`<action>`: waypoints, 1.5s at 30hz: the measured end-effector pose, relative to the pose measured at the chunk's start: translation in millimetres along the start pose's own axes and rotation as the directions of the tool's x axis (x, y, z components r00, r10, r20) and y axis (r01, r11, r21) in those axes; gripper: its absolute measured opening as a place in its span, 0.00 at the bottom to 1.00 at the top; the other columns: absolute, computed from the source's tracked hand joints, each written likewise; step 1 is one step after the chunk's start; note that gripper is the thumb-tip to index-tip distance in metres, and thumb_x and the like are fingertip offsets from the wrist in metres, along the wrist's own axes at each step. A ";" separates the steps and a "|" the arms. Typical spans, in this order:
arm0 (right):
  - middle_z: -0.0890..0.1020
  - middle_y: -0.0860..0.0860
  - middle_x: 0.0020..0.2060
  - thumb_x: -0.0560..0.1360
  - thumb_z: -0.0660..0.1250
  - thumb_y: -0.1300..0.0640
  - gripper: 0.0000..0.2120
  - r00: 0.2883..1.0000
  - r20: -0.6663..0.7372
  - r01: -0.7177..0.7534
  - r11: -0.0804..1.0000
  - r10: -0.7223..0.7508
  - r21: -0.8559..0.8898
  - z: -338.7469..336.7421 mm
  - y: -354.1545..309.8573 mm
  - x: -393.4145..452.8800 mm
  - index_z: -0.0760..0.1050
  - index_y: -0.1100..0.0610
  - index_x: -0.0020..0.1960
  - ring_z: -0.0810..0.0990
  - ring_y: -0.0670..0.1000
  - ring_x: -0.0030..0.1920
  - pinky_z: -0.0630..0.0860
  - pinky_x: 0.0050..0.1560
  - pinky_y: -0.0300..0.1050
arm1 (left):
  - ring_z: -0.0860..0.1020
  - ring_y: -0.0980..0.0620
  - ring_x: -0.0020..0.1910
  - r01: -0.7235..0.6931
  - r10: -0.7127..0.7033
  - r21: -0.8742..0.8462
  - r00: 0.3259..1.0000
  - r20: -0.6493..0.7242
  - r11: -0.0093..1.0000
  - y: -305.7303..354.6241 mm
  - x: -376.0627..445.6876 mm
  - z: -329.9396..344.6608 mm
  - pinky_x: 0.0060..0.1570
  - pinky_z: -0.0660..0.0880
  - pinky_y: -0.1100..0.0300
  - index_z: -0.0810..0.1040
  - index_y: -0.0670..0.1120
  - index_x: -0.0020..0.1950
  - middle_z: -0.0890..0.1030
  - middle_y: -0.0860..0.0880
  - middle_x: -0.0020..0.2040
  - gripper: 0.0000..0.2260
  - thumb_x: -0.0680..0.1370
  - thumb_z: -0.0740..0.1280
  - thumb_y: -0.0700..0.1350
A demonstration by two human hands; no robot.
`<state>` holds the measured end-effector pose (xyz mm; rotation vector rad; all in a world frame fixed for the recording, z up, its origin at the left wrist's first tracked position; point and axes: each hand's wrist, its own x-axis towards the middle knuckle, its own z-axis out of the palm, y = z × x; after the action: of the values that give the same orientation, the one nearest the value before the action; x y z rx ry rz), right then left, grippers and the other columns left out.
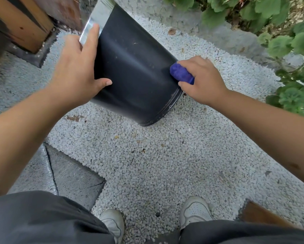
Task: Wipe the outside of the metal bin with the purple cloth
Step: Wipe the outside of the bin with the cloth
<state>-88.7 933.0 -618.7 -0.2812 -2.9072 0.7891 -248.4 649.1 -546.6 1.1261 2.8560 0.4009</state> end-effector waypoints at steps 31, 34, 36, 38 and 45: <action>0.76 0.54 0.59 0.69 0.70 0.53 0.23 0.990 -0.118 -0.054 0.980 0.078 0.193 6.5 -4.9 25.4 0.75 0.54 0.63 0.74 0.49 0.57 0.64 0.57 0.32 | 0.65 0.42 0.58 0.043 -0.039 -0.087 0.998 0.054 0.995 -18.5 -10.4 0.9 0.62 0.64 0.53 0.47 0.51 0.80 0.63 0.37 0.61 0.51 0.69 0.80 0.45; 0.76 0.54 0.59 0.68 0.71 0.55 0.24 0.991 -0.137 0.015 0.989 0.006 0.149 9.2 -9.0 4.8 0.75 0.56 0.64 0.74 0.49 0.58 0.65 0.57 0.31 | 0.66 0.39 0.57 0.012 -0.010 -0.044 0.999 0.048 0.999 -11.2 -8.7 0.5 0.61 0.68 0.45 0.48 0.51 0.80 0.64 0.37 0.60 0.50 0.69 0.80 0.45; 0.75 0.53 0.60 0.68 0.72 0.54 0.26 0.992 -0.121 0.040 0.990 -0.024 0.133 10.7 -12.2 -5.3 0.73 0.55 0.64 0.73 0.49 0.59 0.68 0.57 0.37 | 0.66 0.39 0.55 0.002 0.000 -0.027 0.999 0.048 1.000 -7.4 -6.2 -0.1 0.59 0.69 0.44 0.49 0.51 0.79 0.64 0.37 0.59 0.50 0.69 0.80 0.46; 0.75 0.53 0.60 0.67 0.72 0.54 0.25 0.991 -0.111 0.082 0.990 -0.070 0.110 12.6 -15.7 -12.8 0.72 0.55 0.63 0.73 0.50 0.59 0.72 0.55 0.43 | 0.66 0.39 0.54 -0.006 0.007 -0.011 0.999 0.044 1.000 -5.2 -5.1 -0.9 0.58 0.69 0.45 0.49 0.50 0.79 0.64 0.37 0.58 0.50 0.68 0.80 0.46; 0.74 0.53 0.52 0.68 0.70 0.58 0.19 0.903 0.177 0.420 0.889 -0.391 -0.180 49.6 -50.2 -37.0 0.71 0.55 0.58 0.74 0.58 0.45 0.74 0.44 0.52 | 0.66 0.36 0.55 -0.001 0.000 0.025 0.999 0.045 1.000 -1.0 3.6 -0.2 0.56 0.68 0.44 0.49 0.49 0.80 0.64 0.36 0.58 0.49 0.70 0.79 0.46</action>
<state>-67.9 858.5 -637.9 0.3752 -3.0158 0.4403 -251.7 650.8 -546.5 1.1244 2.8298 0.3369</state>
